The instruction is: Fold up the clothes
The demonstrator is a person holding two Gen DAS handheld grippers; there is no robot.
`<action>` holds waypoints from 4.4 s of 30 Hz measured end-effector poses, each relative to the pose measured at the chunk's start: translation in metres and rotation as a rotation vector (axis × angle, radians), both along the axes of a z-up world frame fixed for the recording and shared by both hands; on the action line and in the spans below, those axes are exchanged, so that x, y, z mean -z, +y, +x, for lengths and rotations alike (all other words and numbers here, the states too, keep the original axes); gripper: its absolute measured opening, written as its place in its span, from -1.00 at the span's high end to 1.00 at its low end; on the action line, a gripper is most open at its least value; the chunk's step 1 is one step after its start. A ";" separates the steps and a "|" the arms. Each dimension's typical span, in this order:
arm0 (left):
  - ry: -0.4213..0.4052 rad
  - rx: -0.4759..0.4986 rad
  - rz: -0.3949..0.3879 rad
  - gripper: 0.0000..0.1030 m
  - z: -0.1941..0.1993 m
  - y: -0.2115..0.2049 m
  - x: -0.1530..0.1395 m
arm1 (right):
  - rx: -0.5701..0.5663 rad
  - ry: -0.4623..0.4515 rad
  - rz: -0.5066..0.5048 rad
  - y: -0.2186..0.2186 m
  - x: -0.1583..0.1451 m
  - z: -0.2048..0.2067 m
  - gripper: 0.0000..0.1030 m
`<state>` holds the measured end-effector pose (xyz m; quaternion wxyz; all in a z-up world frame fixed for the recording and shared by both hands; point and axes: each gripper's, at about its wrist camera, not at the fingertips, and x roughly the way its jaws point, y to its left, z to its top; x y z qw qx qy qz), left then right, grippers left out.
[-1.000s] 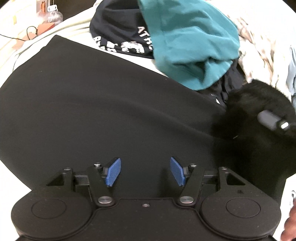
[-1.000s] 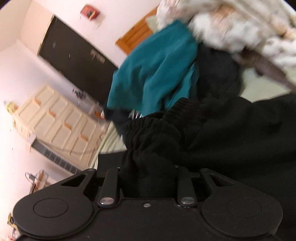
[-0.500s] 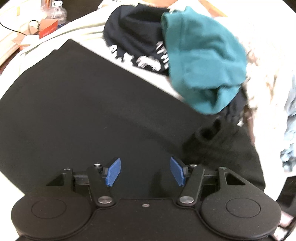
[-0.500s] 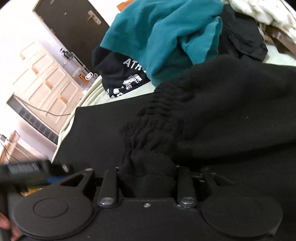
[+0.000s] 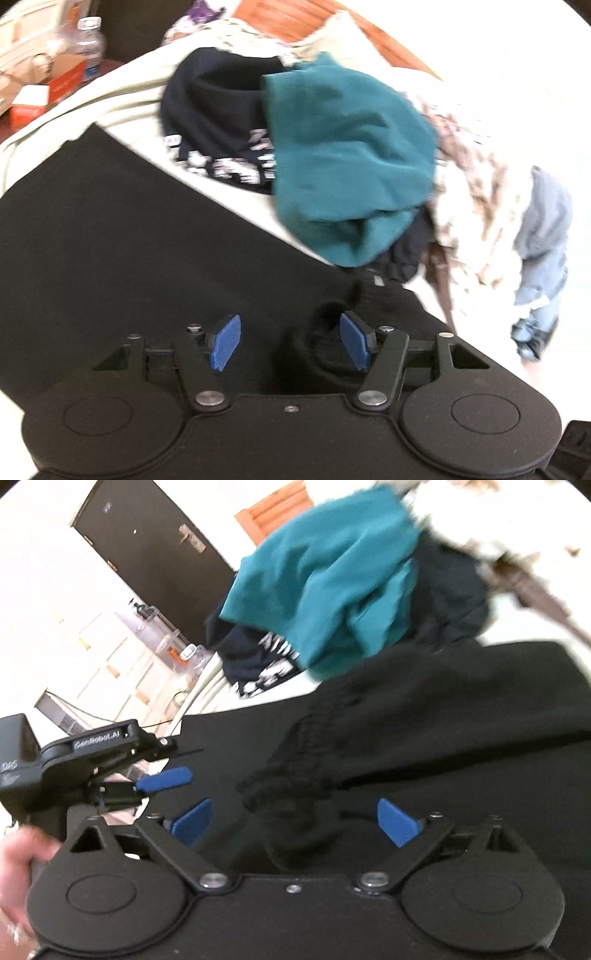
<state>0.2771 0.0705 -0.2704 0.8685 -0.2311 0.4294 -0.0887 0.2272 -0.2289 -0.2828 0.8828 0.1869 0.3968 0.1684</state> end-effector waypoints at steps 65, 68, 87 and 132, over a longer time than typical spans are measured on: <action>0.058 0.334 0.435 0.74 0.024 -0.144 0.065 | -0.065 0.035 -0.371 -0.127 0.072 0.074 0.63; 0.073 0.323 0.452 0.73 0.028 -0.141 0.070 | -0.041 0.044 -0.348 -0.133 0.080 0.086 0.63; -0.107 0.248 0.202 -0.45 0.099 -0.128 0.029 | -0.117 0.091 -0.190 -0.127 0.058 0.052 0.15; 0.006 0.254 0.325 0.43 0.014 -0.103 0.037 | -0.041 0.007 -0.294 -0.116 0.055 -0.003 -0.98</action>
